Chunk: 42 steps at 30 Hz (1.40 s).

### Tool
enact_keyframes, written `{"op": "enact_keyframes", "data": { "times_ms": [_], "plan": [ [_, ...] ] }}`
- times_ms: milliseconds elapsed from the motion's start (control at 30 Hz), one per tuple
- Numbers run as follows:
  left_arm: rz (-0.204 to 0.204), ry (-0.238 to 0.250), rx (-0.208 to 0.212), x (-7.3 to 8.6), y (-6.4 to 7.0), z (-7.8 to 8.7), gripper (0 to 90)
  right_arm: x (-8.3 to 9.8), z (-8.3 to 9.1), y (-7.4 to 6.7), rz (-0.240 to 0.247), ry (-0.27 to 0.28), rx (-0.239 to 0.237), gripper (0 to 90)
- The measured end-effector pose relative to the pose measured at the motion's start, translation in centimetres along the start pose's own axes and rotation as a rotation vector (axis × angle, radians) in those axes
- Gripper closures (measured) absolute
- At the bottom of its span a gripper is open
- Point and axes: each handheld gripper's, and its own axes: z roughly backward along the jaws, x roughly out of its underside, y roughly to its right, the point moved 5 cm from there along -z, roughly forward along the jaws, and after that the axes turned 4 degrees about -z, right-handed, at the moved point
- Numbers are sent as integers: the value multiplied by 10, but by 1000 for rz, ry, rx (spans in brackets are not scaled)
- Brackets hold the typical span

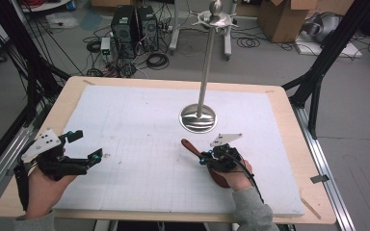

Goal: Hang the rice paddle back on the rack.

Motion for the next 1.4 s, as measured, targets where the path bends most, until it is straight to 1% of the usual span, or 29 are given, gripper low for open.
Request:
{"op": "enact_keyframes", "data": {
  "times_ms": [233,300,333,367,433,467,567,600,733,900,933,967,1133,1233,1300,1333,1367,1400],
  "plan": [
    [1,-1,0,0,0,0,17,-4,11,2,-7,34,-7,781],
    [-1,-3,0,0,0,0,18,-5,15,4,-10,50,-7,782],
    [-1,-1,0,0,0,0,17,-6,19,6,-12,67,-7,781],
    [-1,-2,1,0,1,0,17,-6,21,6,-17,69,-8,782],
    [0,-2,2,0,1,-1,17,-6,22,7,-12,79,-9,782],
    [2,0,2,0,1,-1,17,-7,25,9,-19,86,-8,782],
    [-1,-1,4,0,1,-1,18,-7,28,11,-20,97,-8,781],
    [1,0,4,0,1,-1,17,-7,31,12,-29,109,-12,781],
    [5,1,6,0,1,-1,17,-7,37,16,-37,124,-14,782],
    [3,0,11,0,1,-1,17,-8,41,19,-31,134,-17,781],
    [4,1,11,-1,0,-1,18,-8,42,19,-34,138,-22,781],
    [4,1,9,-1,0,0,17,-10,44,22,-46,159,-47,781],
    [13,11,-1,-1,-3,3,18,-10,48,25,-44,163,-55,782],
    [13,18,-3,-1,-3,4,18,-11,51,26,-32,170,-70,781],
    [12,18,-1,-1,-4,5,18,-12,55,26,-36,170,-79,781],
    [19,23,2,-2,-3,5,17,-13,57,26,-31,175,-86,781],
    [20,25,5,-2,-3,5,17,-14,58,27,-27,176,-86,781],
    [18,28,4,-3,-2,5,17,-14,61,27,-32,175,-86,781]
  ]
}}
